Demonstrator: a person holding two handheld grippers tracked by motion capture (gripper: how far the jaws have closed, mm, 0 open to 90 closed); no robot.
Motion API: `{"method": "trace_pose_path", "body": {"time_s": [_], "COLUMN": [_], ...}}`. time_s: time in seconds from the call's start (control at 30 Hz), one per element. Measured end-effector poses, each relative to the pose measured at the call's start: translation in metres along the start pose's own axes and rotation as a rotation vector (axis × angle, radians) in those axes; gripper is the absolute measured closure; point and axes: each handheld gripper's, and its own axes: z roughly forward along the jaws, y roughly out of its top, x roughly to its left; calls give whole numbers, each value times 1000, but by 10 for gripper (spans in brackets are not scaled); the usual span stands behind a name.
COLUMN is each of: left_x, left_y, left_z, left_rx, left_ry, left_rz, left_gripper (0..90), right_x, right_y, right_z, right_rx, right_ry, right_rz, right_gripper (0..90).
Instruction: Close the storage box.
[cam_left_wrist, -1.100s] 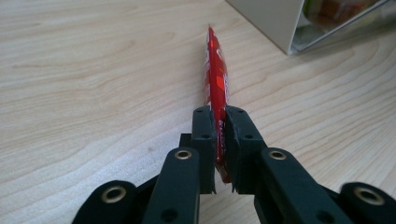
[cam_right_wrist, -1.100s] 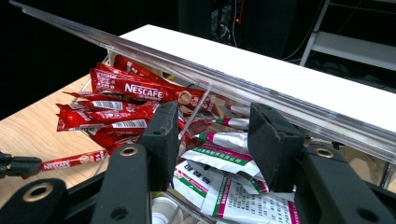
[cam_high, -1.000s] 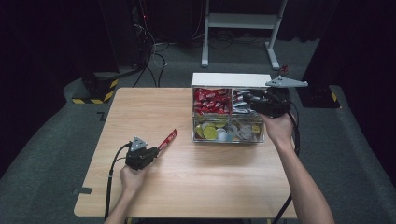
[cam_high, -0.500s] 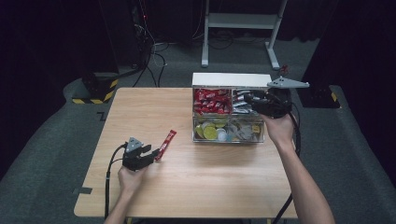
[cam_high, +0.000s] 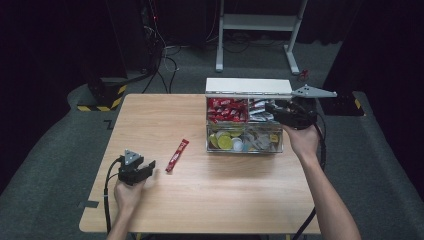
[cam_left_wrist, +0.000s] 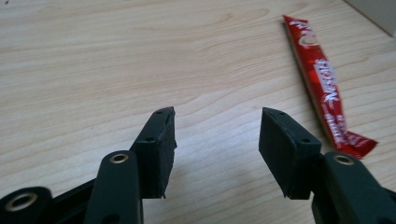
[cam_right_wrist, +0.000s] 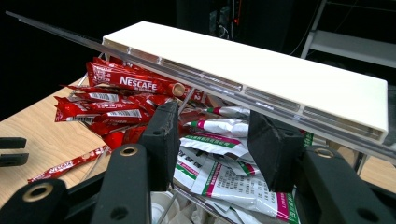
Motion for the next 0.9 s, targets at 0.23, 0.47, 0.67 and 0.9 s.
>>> {"method": "trace_pose_path", "body": {"time_s": [0.23,0.47,0.67,0.9], "left_x": [4,1,1,0], "left_y": [-6,-5,-5,-5], "left_z": [5,6,6,7], "left_rx": [48,55,55,56], "left_ry": [12,22,22,22], "left_rz": [3,27,23,27], "left_gripper": [440,394,370,351], "right_x": [0,0,-1,-2], "right_y": [-4,-12,-21,-28], "right_z": [-1,-3,-6,-8], "right_rx": [4,0,-5,11], "right_ry": [-1,9,21,11], "right_rz": [-2,5,7,5], "right_gripper": [531,531,531,529]}}
